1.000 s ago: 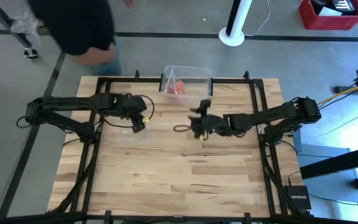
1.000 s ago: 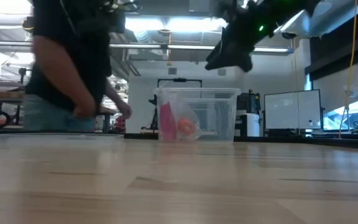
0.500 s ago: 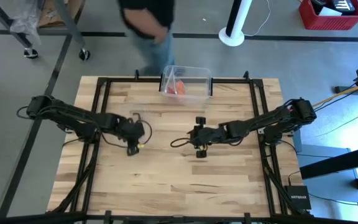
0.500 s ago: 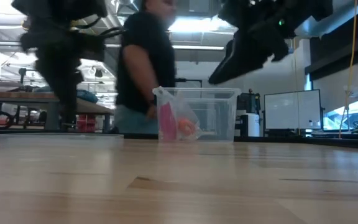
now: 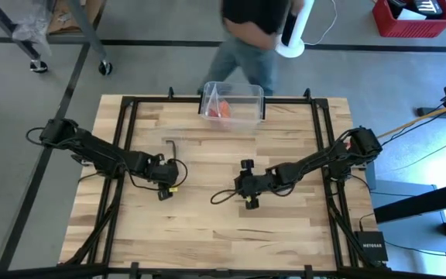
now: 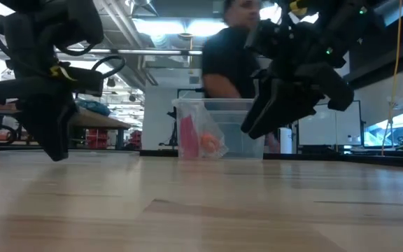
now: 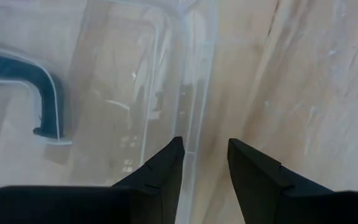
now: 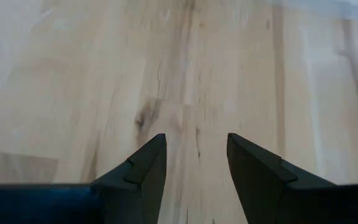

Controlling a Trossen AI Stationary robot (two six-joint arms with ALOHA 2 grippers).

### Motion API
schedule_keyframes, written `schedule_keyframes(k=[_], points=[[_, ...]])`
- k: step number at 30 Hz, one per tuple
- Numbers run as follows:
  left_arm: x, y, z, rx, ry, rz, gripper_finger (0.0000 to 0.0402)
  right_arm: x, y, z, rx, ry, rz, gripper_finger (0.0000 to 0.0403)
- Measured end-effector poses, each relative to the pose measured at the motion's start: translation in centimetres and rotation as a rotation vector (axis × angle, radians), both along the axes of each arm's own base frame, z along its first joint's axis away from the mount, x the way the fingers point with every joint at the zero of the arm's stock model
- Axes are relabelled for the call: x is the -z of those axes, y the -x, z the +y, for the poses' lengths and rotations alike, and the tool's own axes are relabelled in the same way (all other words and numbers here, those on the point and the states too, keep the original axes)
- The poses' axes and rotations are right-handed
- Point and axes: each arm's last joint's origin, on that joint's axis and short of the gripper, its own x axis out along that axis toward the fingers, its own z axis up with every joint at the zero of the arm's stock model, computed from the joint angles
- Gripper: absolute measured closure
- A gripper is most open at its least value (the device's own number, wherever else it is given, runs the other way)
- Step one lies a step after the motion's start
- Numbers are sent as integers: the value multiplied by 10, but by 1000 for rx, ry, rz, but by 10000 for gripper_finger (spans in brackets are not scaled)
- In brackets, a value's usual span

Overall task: Roll bandage
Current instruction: Close the transparent container

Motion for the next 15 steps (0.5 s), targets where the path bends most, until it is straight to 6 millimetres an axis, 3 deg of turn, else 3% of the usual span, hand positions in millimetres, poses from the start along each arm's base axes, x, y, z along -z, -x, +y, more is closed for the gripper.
schedule_keyframes(k=[3,8,15], points=[[3,-1,1,5,-12,20,302,-1,1,4,1,12,-8,233],[7,-2,2,8,-55,30,388,-1,1,7,0,19,-18,233],[-5,-6,-2,0,-88,-3,399,-16,12,7,6,18,-6,233]])
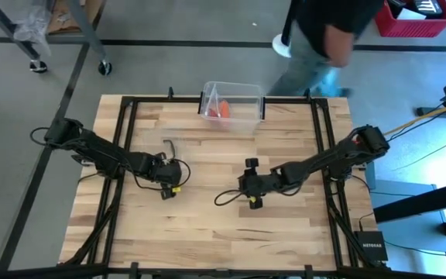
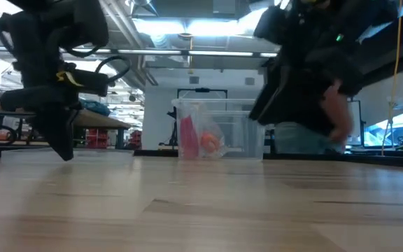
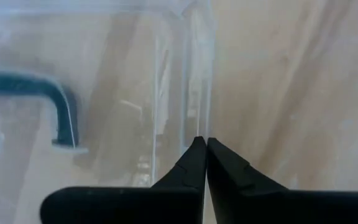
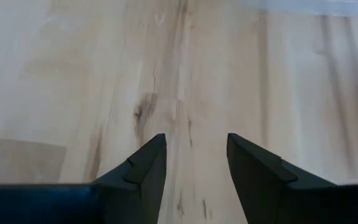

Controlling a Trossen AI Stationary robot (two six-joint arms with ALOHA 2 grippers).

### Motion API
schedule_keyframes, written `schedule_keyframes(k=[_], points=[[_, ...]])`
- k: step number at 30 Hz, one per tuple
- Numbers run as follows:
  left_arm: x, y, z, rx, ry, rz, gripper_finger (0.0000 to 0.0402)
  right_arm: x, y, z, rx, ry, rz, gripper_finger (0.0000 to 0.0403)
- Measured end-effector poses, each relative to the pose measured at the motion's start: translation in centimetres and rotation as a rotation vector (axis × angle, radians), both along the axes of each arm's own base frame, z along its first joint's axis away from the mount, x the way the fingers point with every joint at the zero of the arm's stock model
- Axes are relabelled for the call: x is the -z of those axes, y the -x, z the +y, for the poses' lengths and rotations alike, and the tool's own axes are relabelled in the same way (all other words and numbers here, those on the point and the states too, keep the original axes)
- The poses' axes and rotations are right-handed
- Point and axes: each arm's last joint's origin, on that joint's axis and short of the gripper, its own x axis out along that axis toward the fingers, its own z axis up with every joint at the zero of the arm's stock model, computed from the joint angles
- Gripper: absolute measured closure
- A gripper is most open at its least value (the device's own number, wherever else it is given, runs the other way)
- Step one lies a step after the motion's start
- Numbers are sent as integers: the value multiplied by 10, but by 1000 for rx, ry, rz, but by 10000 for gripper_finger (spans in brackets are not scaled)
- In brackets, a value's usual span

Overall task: Roll bandage
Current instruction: Close the transparent container

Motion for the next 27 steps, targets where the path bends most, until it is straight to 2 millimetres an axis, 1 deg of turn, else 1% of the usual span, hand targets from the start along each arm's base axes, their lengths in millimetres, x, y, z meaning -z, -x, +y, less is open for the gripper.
schedule_keyframes(k=[2,3,6,8,11,14,16,19,21,24,27], points=[[-12,-6,-5,25,16,-45,400,-12,8,3,3,6,-11,233],[-21,-9,-8,38,22,-74,400,-18,12,5,5,7,-23,233],[-55,-18,-14,88,33,-171,401,-37,28,9,1,27,-38,233],[-76,-20,-18,130,23,-223,401,-50,39,12,-1,41,-63,233],[-117,-23,-22,175,5,-383,401,-67,54,17,14,57,-122,233],[-150,-22,-25,207,-43,-502,401,-81,64,25,27,90,-214,233],[-167,-21,-26,222,-79,-578,401,-87,64,30,53,142,-290,233],[-188,-21,-26,233,-110,-680,401,-83,62,36,75,236,-395,233],[-196,-23,-26,242,-127,-725,401,-77,59,36,92,276,-482,233],[-205,-27,-27,257,-163,-807,402,-64,53,31,131,339,-615,233],[-212,-29,-27,273,-183,-871,401,-55,46,20,108,380,-682,233]])
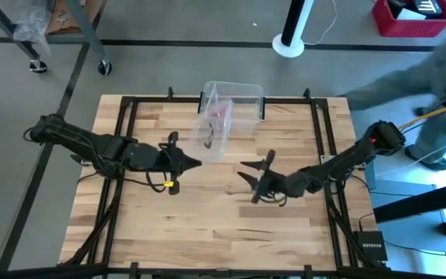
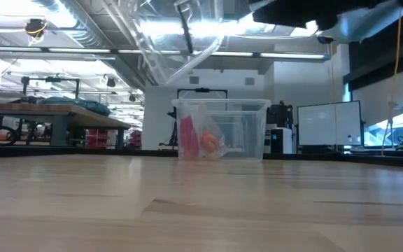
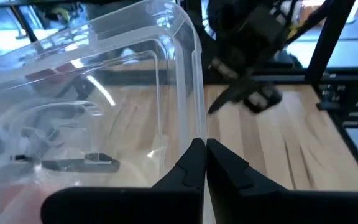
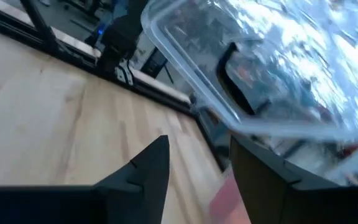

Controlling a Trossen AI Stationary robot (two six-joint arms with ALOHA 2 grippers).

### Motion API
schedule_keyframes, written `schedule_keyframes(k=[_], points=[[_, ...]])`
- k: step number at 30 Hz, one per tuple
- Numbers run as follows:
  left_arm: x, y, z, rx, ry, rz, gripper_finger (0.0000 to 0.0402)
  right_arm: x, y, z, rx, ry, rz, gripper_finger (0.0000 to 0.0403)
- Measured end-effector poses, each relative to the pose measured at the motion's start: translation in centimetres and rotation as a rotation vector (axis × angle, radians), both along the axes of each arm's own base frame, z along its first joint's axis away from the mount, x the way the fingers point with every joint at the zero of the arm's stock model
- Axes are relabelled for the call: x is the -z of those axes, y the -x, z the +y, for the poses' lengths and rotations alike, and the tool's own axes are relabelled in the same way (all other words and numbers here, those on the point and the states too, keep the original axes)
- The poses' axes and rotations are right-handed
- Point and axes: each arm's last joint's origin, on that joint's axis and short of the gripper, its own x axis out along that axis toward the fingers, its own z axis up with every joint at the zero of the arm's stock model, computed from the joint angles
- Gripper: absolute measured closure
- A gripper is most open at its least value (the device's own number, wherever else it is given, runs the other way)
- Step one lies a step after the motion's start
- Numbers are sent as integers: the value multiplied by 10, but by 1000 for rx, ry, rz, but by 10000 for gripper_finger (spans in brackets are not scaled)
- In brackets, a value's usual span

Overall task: Roll bandage
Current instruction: Close the transparent container

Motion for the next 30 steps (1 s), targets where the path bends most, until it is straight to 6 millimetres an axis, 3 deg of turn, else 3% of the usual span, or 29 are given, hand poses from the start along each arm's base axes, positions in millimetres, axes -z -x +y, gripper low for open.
schedule_keyframes(k=[5,15,26,30], points=[[-6,-2,-1,7,7,-63,401,-2,-16,-19,-38,65,15,233],[-19,-6,-4,12,61,-205,401,-19,-35,-51,63,140,-3,233],[-25,-13,-7,16,69,-294,401,-41,-72,-58,207,309,-81,233],[-24,-15,-7,17,72,-298,401,-48,-82,-62,184,330,-99,233]])
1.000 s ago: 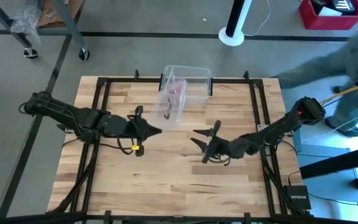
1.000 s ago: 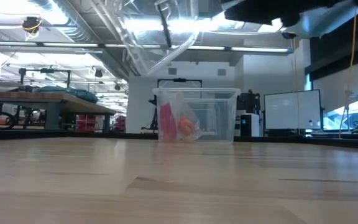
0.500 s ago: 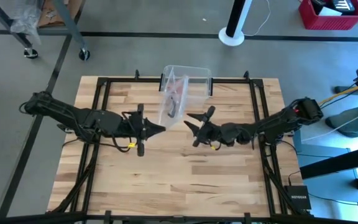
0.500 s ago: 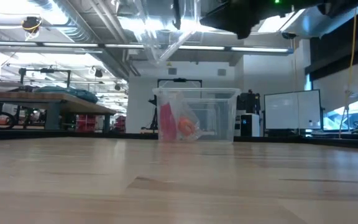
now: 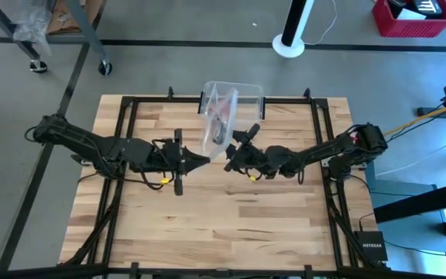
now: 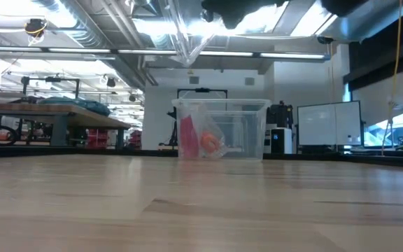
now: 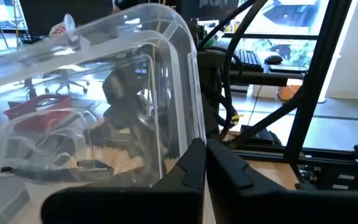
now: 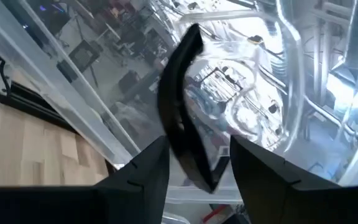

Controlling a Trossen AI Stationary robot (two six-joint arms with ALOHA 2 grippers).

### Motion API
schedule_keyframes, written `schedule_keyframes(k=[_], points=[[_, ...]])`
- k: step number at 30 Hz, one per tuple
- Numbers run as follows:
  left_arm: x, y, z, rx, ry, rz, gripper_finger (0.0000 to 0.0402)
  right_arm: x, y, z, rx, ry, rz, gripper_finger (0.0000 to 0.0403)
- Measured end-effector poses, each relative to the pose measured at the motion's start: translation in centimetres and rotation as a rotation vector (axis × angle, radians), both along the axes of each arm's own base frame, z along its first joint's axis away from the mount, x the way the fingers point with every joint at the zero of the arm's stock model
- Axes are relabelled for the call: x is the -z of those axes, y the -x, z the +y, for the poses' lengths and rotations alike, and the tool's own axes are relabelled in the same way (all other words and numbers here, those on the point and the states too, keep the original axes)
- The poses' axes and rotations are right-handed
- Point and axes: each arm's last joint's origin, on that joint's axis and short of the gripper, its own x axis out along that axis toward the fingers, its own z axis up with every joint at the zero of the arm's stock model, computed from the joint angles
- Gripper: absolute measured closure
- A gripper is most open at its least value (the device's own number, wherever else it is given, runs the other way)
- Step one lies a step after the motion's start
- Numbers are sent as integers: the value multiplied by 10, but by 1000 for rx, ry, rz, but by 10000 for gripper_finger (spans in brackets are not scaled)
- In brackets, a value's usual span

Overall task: Roll bandage
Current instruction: Close the transparent container

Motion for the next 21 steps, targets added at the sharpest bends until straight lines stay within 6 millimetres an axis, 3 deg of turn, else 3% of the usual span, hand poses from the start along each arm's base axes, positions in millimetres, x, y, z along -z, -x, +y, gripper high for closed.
schedule_keyframes(k=[7,13,21], points=[[1,-1,-2,7,-7,6,401,0,-10,-4,11,6,4,244],[1,-1,-2,7,-15,3,401,1,-11,-3,1,38,31,367],[-1,-2,5,-11,-131,8,382,-2,-8,-3,29,88,70,368]])
